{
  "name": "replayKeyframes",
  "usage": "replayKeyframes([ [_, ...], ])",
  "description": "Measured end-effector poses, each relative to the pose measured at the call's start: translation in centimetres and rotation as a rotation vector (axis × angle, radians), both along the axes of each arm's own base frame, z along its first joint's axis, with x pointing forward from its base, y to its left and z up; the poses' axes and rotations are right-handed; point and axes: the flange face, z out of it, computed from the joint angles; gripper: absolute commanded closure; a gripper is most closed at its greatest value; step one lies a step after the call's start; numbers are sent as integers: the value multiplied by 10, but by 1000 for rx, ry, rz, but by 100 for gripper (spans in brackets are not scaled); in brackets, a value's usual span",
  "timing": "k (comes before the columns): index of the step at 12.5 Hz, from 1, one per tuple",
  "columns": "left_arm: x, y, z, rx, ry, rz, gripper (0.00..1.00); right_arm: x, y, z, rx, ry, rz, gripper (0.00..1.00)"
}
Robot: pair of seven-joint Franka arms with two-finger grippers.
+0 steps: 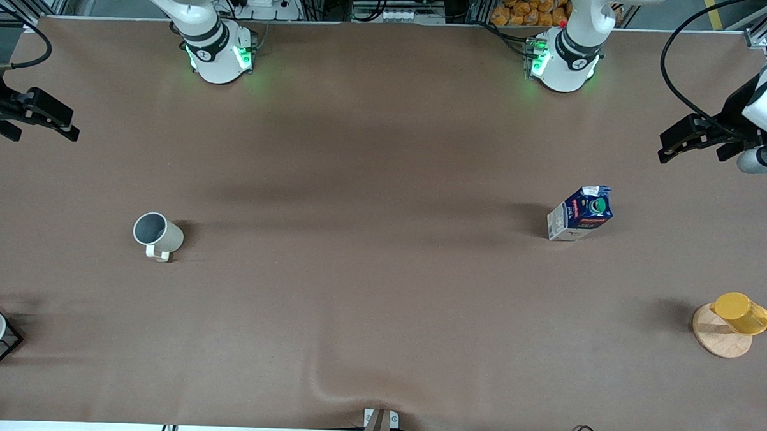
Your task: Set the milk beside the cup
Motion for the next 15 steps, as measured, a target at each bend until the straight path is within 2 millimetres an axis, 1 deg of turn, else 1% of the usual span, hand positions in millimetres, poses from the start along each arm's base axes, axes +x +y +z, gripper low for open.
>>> replayKeyframes([
  [3, 0, 0, -2, 0, 4, 0, 0, 0, -3, 0, 0, 2, -8, 0],
  [5, 2, -1, -9, 2, 21, -3, 0, 0, -8, 0, 0, 3, -17, 0],
  [6, 4, -2, -19, 4, 42, -7, 0, 0, -9, -1, 0, 5, -18, 0],
  [7, 6, -3, -34, 7, 73, -10, 0, 1, -9, -4, 1, 14, -18, 0],
  [8, 9, -4, -52, 10, 104, -12, 0, 5, -8, -13, 2, 35, -17, 0],
  [9, 12, -5, -71, 12, 122, -12, 0, 14, -7, -32, 6, 70, -14, 0],
  [10, 15, -4, -91, 13, 129, -10, 0, 27, -3, -61, 16, 115, -8, 0],
  [11, 17, -3, -112, 12, 126, -9, 0, 46, 4, -97, 26, 151, 1, 0],
  [12, 17, -3, -132, 12, 124, -8, 0, 64, 15, -133, 33, 172, 17, 0],
  [13, 16, -3, -151, 12, 121, -9, 0, 78, 30, -168, 33, 198, 40, 0],
  [14, 15, -3, -167, 12, 117, -8, 0, 88, 50, -204, 30, 237, 67, 0],
  [15, 13, -4, -180, 11, 114, -7, 0, 92, 64, -233, 27, 279, 87, 0],
])
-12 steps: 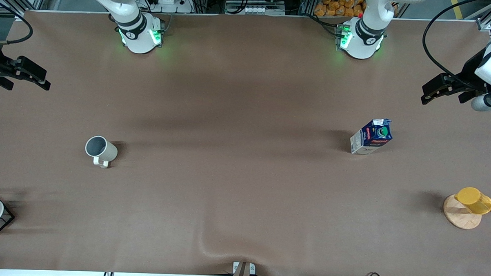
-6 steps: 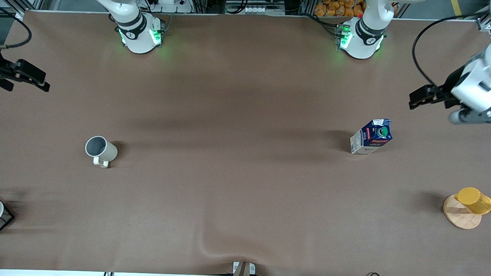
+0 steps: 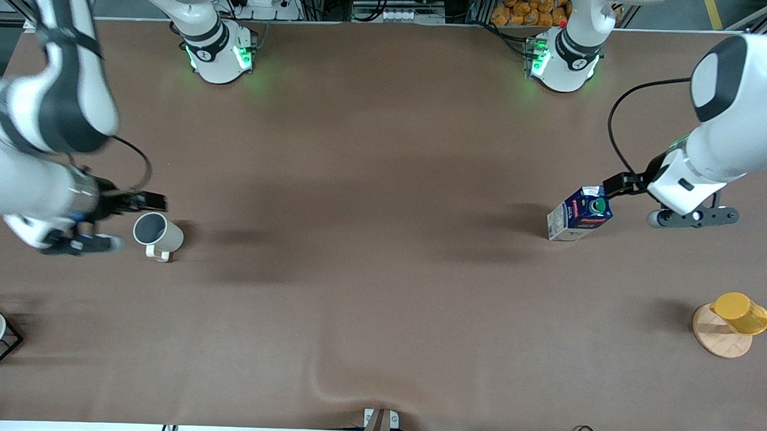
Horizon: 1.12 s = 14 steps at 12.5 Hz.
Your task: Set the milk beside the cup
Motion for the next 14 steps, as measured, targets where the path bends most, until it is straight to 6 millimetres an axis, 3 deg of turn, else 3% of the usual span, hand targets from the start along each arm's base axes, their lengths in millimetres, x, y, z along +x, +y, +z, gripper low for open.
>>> replayKeyframes([
  [2, -5, -1, -22, 1, 6, 1, 0, 6, 17, -53, 15, 66, 15, 0],
  [4, -10, 0, -42, 1, 7, 4, 0, 12, 19, -76, 47, 81, 5, 0],
  [7, -17, 0, -67, 4, 27, 4, 0, 14, 13, -88, 62, 92, 55, 0],
  [11, -13, -2, -86, 5, 40, 2, 0, 18, -11, -90, -54, 74, 172, 0],
  [14, -12, -3, -98, 6, 54, 0, 0, 28, -58, -95, -51, -7, 254, 0],
])
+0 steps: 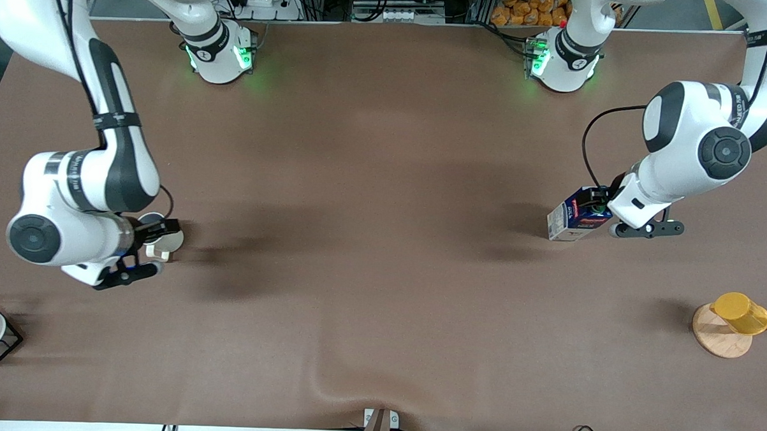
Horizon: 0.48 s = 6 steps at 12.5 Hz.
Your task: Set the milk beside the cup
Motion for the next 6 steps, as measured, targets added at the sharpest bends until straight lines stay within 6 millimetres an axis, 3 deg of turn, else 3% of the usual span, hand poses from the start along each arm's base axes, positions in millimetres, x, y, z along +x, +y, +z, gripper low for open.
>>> replayKeyframes([
  [2, 1, 0, -7, 1, 9, -1, 0, 0, -35, -18, 25, -49, 41, 0],
  [6, 2, -1, -13, 1, 14, -2, 25, -10, -69, -44, 52, -38, 92, 0],
])
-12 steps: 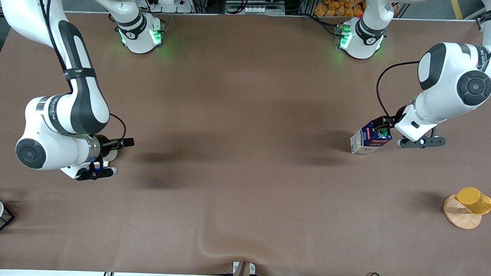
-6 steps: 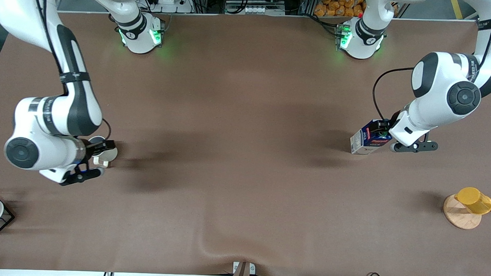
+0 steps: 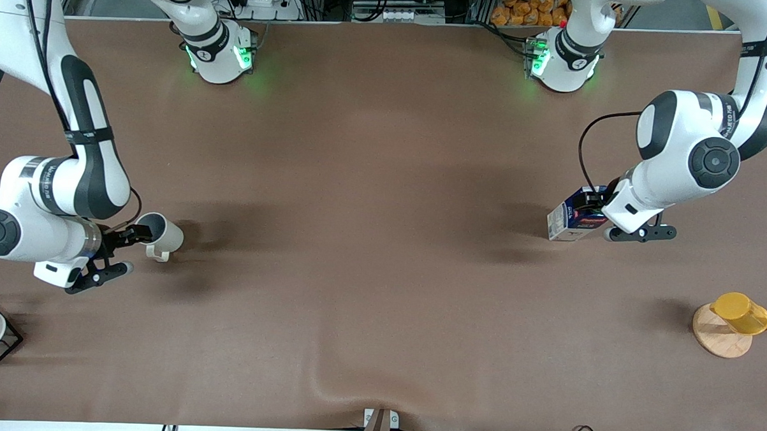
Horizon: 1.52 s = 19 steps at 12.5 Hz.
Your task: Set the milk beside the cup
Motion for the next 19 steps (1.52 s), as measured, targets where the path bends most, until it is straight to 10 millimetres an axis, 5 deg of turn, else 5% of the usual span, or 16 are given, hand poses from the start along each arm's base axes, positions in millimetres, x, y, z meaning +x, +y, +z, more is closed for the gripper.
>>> replayKeyframes([
  [5, 0, -1, -3, 0, 5, -1, 32, -23, -14, -30, 9, 67, -19, 0],
  [7, 0, -3, -5, 1, 8, -5, 37, -25, -15, -35, 11, 77, -20, 90],
  [8, 0, -5, -5, 1, 9, -8, 39, -26, -15, -39, 12, 85, -20, 100],
  [13, 0, -7, -6, 1, 9, -11, 45, -25, -13, -56, 35, 81, -40, 100],
  [19, 2, -7, -2, 0, 0, -11, 46, 0, -5, -25, 122, -16, -107, 100],
])
